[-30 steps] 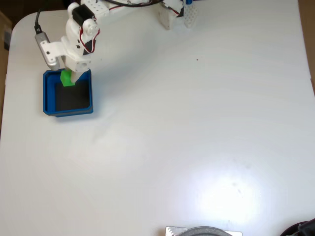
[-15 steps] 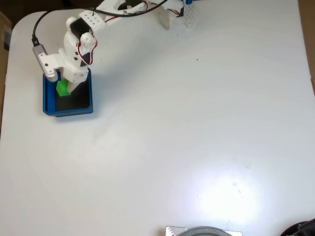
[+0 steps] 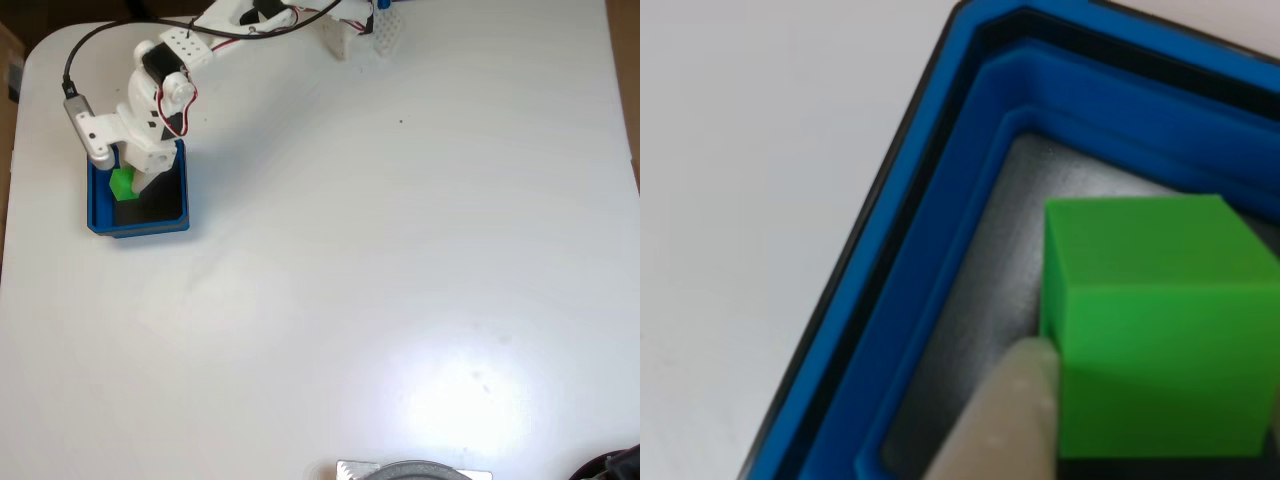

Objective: Pick up green cube and drop it in the blue box

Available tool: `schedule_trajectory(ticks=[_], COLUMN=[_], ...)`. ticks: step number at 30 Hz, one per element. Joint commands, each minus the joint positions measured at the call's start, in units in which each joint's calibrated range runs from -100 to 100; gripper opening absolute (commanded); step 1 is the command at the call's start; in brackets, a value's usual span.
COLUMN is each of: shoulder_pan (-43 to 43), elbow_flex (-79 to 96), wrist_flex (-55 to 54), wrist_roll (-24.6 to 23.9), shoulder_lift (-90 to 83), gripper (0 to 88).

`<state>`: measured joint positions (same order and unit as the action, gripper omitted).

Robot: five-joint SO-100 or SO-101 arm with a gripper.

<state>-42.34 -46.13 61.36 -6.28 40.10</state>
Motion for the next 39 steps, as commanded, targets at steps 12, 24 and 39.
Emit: schedule_trajectory(ticks=[12,24,39], shoulder_pan=[-0.6,-0.6,-0.8], elbow_flex=[-3.6,-2.9,15.3], wrist_flex=[-1.0,-0.9,-1.2], wrist_roll=[-0.1,-0.1,0.2], shoulder_lift=[-1.3,-1.5,-22.7], gripper=[16.0,26.2,26.4])
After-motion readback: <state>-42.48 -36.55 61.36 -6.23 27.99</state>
